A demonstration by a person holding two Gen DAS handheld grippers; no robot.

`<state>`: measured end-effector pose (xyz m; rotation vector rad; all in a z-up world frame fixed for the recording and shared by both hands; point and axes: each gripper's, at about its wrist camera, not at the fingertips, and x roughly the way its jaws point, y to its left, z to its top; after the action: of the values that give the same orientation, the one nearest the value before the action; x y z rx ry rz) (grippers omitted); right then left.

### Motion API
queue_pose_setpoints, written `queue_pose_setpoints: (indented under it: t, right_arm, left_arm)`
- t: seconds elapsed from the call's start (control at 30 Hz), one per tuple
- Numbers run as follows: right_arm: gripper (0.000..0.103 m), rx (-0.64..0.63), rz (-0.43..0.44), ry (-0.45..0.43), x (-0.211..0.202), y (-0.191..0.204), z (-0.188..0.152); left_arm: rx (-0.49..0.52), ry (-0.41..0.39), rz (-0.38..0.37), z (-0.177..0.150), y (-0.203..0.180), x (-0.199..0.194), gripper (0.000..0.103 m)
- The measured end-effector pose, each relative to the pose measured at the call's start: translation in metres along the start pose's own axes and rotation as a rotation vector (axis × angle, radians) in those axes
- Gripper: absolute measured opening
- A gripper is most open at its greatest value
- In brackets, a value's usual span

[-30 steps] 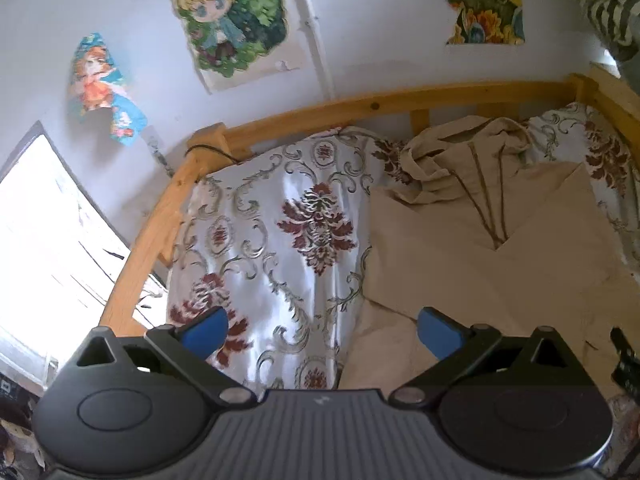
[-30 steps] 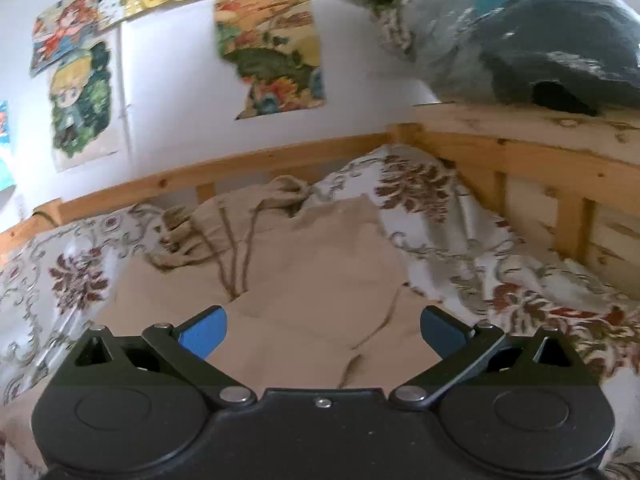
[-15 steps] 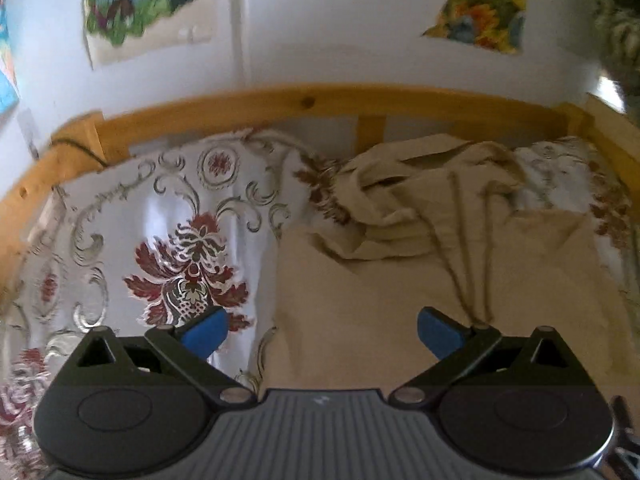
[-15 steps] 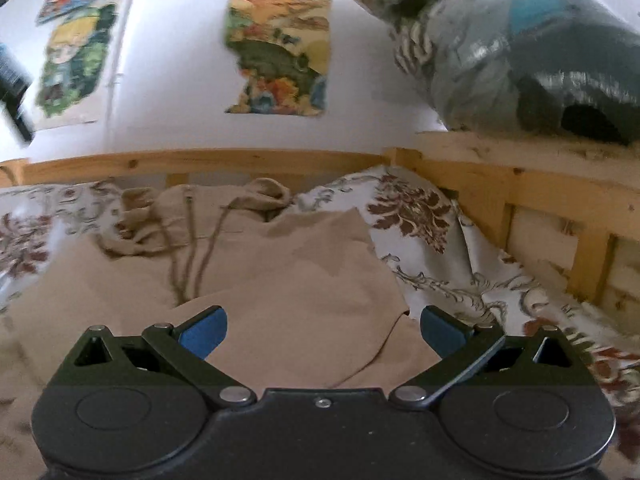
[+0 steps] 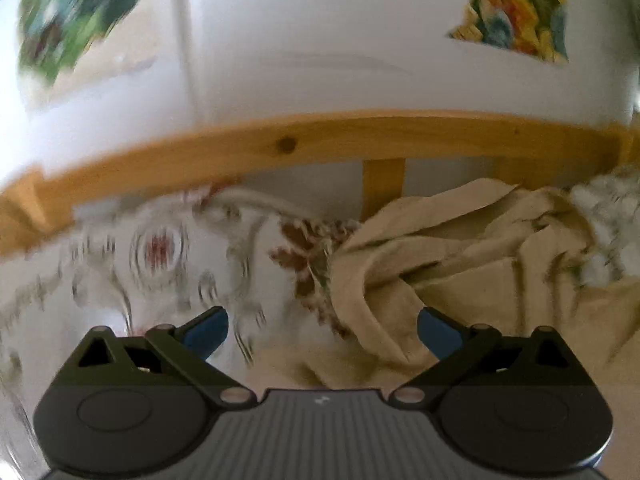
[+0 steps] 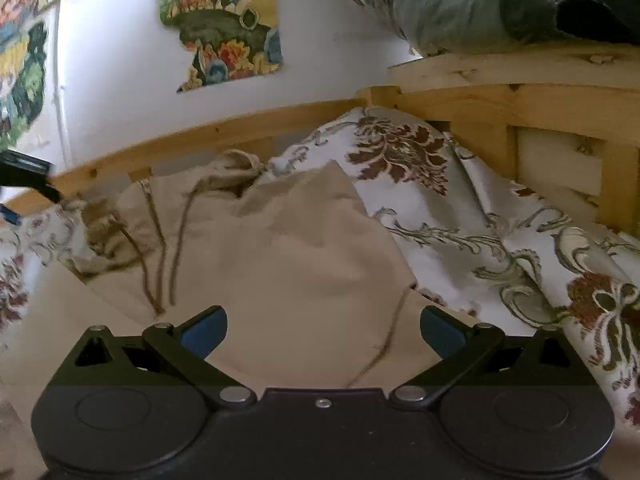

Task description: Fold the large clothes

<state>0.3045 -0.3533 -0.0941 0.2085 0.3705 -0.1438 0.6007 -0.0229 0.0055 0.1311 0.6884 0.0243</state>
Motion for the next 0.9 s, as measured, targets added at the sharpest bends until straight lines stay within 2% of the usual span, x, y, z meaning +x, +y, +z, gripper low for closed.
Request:
queue_pose_setpoints:
  t: [0.03, 0.1, 0.2, 0.23, 0.3, 0.33, 0.37, 0.4, 0.43, 0.47, 0.53, 0.6, 0.63, 0.73, 0.8, 0.9]
  right_arm:
    - [0.102, -0.011, 0.004, 0.010, -0.001, 0.000, 0.000]
    - [0.102, -0.031, -0.014, 0.037, -0.003, 0.001, 0.002]
    - [0.094, 0.001, -0.046, 0.051, -0.013, -0.007, 0.022]
    - [0.093, 0.000, -0.047, 0.057, -0.014, -0.011, 0.032]
    - [0.084, -0.042, -0.025, 0.065, -0.010, -0.016, 0.054]
    - [0.081, -0.075, -0.011, 0.063, -0.006, -0.016, 0.065]
    - [0.076, -0.125, 0.005, 0.063, 0.004, -0.013, 0.079]
    - [0.074, -0.158, 0.009, 0.069, 0.015, -0.010, 0.091]
    - [0.073, -0.184, 0.019, 0.079, 0.030, -0.003, 0.104]
    - [0.068, -0.196, 0.034, 0.089, 0.044, 0.004, 0.116]
    - [0.059, -0.218, 0.068, 0.105, 0.074, 0.021, 0.133]
    - [0.051, -0.258, 0.094, 0.104, 0.103, 0.041, 0.147]
    - [0.051, -0.282, 0.101, 0.101, 0.118, 0.052, 0.154]
    - [0.061, -0.333, 0.143, 0.120, 0.167, 0.082, 0.174]
    - [0.075, -0.328, 0.142, 0.086, 0.193, 0.097, 0.184]
    - [0.079, -0.366, 0.115, 0.119, 0.233, 0.120, 0.190]
  left_arm:
    - [0.022, -0.022, 0.017, 0.002, -0.004, 0.006, 0.100]
    - [0.023, -0.081, -0.004, 0.002, -0.007, 0.020, 0.093]
    - [-0.060, -0.070, -0.070, -0.003, -0.003, 0.042, 0.071]
    - [-0.110, -0.061, -0.105, -0.006, 0.000, 0.049, 0.061]
    - [-0.184, -0.031, -0.220, -0.014, 0.007, 0.059, 0.055]
    - [-0.185, -0.015, -0.260, -0.016, 0.007, 0.062, 0.046]
    - [-0.171, -0.006, -0.265, -0.017, 0.005, 0.064, 0.027]
    - [-0.150, -0.016, -0.244, -0.019, 0.003, 0.064, 0.013]
    - [-0.138, -0.053, -0.215, -0.021, 0.002, 0.061, 0.008]
    - [-0.154, -0.122, -0.194, -0.026, 0.004, 0.053, 0.007]
    - [-0.197, -0.255, -0.210, -0.039, 0.010, 0.032, 0.005]
    - [-0.214, -0.319, -0.221, -0.053, 0.011, 0.016, 0.005]
    - [-0.213, -0.342, -0.231, -0.060, 0.011, 0.010, 0.005]
    - [-0.174, -0.391, -0.247, -0.084, 0.014, -0.010, 0.005]
    - [-0.138, -0.415, -0.257, -0.100, 0.017, -0.022, 0.005]
    - [-0.075, -0.434, -0.251, -0.114, 0.020, -0.030, 0.005]
